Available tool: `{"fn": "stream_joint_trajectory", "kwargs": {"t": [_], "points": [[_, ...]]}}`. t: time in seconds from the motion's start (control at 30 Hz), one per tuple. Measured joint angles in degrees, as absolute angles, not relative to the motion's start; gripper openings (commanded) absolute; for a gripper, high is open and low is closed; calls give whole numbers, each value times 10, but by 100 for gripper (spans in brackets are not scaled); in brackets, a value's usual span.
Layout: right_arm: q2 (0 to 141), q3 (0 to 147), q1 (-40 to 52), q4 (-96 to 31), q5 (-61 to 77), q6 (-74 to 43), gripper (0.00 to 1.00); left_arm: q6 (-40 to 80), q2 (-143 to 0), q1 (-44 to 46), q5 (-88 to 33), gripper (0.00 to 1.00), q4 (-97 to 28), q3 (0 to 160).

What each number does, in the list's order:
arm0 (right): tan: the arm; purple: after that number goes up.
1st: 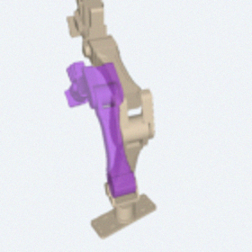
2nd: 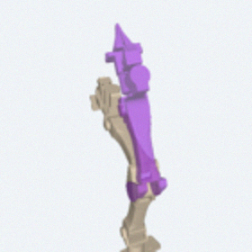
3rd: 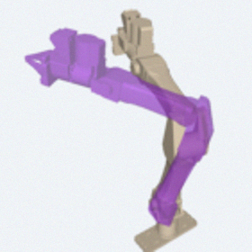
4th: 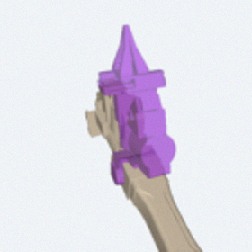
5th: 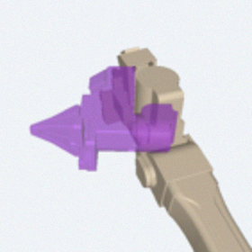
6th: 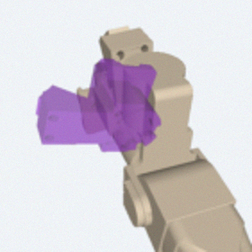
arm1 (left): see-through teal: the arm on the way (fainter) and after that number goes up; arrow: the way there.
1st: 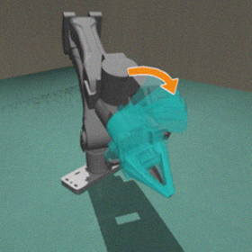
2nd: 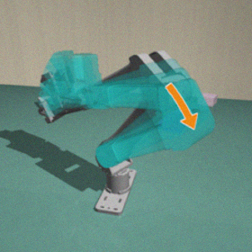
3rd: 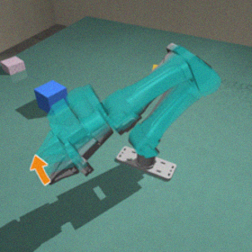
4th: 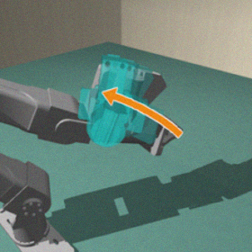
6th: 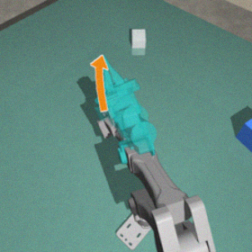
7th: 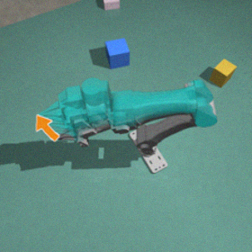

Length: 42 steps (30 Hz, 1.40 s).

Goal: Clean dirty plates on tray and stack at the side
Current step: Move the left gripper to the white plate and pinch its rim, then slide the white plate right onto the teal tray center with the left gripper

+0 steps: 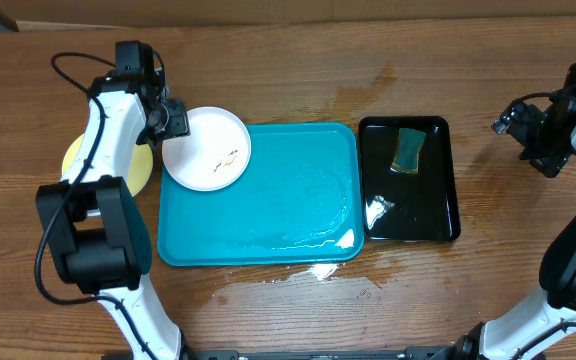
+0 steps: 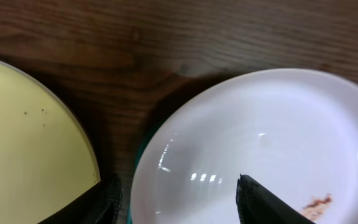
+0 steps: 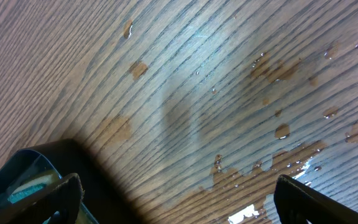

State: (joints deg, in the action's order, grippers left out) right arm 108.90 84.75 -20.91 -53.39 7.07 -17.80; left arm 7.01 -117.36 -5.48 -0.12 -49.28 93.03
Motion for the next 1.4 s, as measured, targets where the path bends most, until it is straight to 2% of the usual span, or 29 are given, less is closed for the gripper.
{"fn": "stream_joint_trajectory", "kwargs": {"t": [0.1, 0.13, 0.2, 0.33, 0.4, 0.53, 0.8, 1.1, 1.23, 1.27, 1.3, 1.4], "points": [[1089, 848, -209, -534, 71, -178, 100, 62, -1193, -58, -2, 57, -494, 930], [1089, 848, -209, -534, 71, -178, 100, 58, -1198, -59, -3, 54, -494, 930], [1089, 848, -209, -534, 71, -178, 100, 54, -1213, -61, -4, 44, -495, 930], [1089, 848, -209, -534, 71, -178, 100, 45, -1235, -61, -15, 16, -503, 930], [1089, 848, -209, -534, 71, -178, 100, 40, -1237, -61, -24, 11, -509, 930], [1089, 848, -209, -534, 71, -178, 100, 40, -1237, -61, -46, 6, -520, 932], [1089, 848, -209, -534, 71, -178, 100, 40, -1232, -54, -123, 5, -554, 934], [1089, 848, -209, -534, 71, -178, 100, 70, -1232, 16, -197, 4, -593, 934], [1089, 848, -209, -534, 71, -178, 100, 111, -1232, 68, -205, 8, -603, 934], [1089, 848, -209, -534, 71, -178, 100, 119, -1232, 79, -207, 12, -604, 934], [1089, 848, -209, -534, 71, -178, 100, 127, -1232, 93, -209, 22, -604, 934], [1089, 848, -209, -534, 71, -178, 100, 147, -1232, 129, -211, 68, -604, 934]]}}
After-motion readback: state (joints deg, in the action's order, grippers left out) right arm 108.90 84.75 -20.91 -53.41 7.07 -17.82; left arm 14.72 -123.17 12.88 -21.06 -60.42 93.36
